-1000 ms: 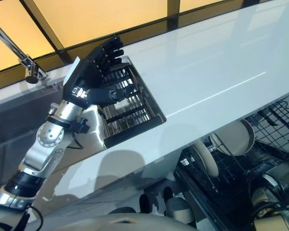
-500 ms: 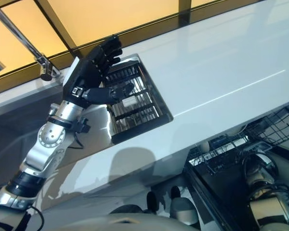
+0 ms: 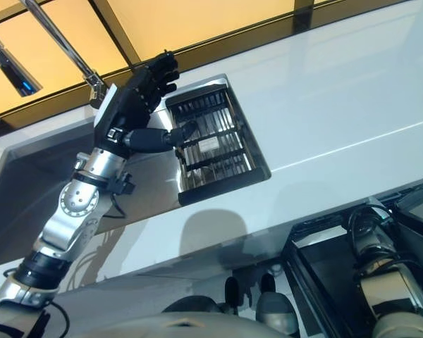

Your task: Pick up plates and place into dishwasher.

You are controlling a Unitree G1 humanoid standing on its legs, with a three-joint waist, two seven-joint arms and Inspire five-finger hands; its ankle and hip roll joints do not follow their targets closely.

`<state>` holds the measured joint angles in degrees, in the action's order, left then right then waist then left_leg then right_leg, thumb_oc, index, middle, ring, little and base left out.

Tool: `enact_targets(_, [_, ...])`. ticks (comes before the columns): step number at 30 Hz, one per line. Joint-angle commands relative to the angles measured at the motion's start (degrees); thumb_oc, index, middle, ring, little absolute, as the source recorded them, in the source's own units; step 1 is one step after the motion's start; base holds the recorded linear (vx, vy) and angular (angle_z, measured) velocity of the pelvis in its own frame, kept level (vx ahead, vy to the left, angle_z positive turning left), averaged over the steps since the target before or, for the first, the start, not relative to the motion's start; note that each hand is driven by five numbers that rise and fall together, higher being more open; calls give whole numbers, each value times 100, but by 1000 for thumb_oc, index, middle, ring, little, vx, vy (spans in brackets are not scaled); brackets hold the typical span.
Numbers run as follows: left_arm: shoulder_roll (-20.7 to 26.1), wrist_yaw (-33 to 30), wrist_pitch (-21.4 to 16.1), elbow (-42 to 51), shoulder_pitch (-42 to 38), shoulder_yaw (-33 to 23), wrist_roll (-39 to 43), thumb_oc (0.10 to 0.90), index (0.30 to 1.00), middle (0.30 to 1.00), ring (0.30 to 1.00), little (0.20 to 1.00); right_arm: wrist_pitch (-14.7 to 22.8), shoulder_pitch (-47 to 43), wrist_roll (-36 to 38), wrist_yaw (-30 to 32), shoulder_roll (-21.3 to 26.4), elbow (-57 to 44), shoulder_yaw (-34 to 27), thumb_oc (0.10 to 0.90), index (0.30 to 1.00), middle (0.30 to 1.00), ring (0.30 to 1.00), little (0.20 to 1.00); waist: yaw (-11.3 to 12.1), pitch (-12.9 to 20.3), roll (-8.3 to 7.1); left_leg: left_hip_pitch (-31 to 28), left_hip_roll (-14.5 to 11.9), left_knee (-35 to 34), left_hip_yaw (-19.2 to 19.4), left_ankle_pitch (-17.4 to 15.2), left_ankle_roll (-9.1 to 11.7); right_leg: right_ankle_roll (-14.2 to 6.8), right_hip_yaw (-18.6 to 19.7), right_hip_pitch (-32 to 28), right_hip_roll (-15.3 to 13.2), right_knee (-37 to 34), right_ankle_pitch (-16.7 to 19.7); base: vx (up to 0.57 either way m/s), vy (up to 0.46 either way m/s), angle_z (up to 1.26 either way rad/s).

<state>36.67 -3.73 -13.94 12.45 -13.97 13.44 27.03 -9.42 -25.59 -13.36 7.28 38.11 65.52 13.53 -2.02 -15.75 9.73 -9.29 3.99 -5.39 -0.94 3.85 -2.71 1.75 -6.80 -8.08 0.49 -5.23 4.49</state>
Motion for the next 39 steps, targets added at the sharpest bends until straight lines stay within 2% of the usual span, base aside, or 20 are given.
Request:
enact_targets(1, [-132,-168,-776,188,-494,-213,-16,800,900,900,900,900,337,-847,-9,30,-120,-176,403,100,300,300,300,200,270,83,-116,60,9,57,293,-468,122,-464,37,146,-208,475,-514,0,0,0])
enact_targets(8, [-101,-99,-796,249,-488,-227,56,800,900,900,900,900,279,-511,-90,-7,54,-300,282,100,300,300,300,200,162,76,-233,7,-21,68,396,-515,111,-491,97,137,-174,492,-511,0,0,0])
enact_targets(9, [-107,-73,-779,275,-472,-247,52,800,900,900,900,900,256,-343,-117,-57,117,-401,212,800,900,900,900,900,116,80,-275,-11,-33,66,438,-530,109,-502,121,130,-162,489,-508,-9,5,-3])
enact_targets(15, [-62,-29,-787,262,-442,-290,-11,800,900,900,900,900,146,367,-105,-250,347,-979,-116,800,900,900,900,900,-95,104,-428,-95,-80,75,606,-587,100,-553,220,131,-116,507,-502,-12,14,-8])
enact_targets(16, [-98,-17,-804,254,-420,-321,-50,800,900,900,900,900,104,723,-68,-250,426,-1384,-302,800,900,900,900,900,-201,92,-495,-131,-106,86,675,-611,91,-565,265,134,-96,547,-517,-27,26,-18])
enact_targets(20, [-142,30,-808,236,-379,-348,-84,800,900,900,900,900,-28,1215,1,-251,512,-2030,-593,800,900,900,900,900,-348,77,-571,-180,-140,104,760,-636,88,-578,333,140,-70,607,-541,-23,26,-14])
enact_targets(22, [-196,83,-798,180,-319,-433,-180,800,900,900,900,900,-227,1850,-50,-327,514,-2864,-990,800,900,900,900,900,-591,89,-679,-238,-183,94,893,-667,99,-611,426,143,-22,614,-551,-31,49,-23])
enact_targets(29, [-205,176,-701,136,-254,-554,-258,800,900,900,900,900,-494,2828,-524,-829,595,-3927,-1933,800,900,900,900,900,-999,185,-829,-297,-259,70,1125,-692,119,-662,658,188,91,585,-534,-37,53,-26])
enact_targets(34, [-201,240,-630,37,-281,-493,-254,800,900,900,900,900,-455,3176,-330,-832,627,-4286,-2373,800,900,900,900,900,-1163,267,-899,-315,-281,53,1234,-716,115,-687,770,212,133,531,-496,-42,48,-18])
enact_targets(39, [-190,567,-596,-55,-231,-477,-99,800,900,900,900,900,-291,3488,284,-333,448,-4651,-2931,800,900,900,900,900,-1306,355,-924,-293,-295,47,1329,-738,94,-709,879,307,183,620,-518,-47,70,-15])
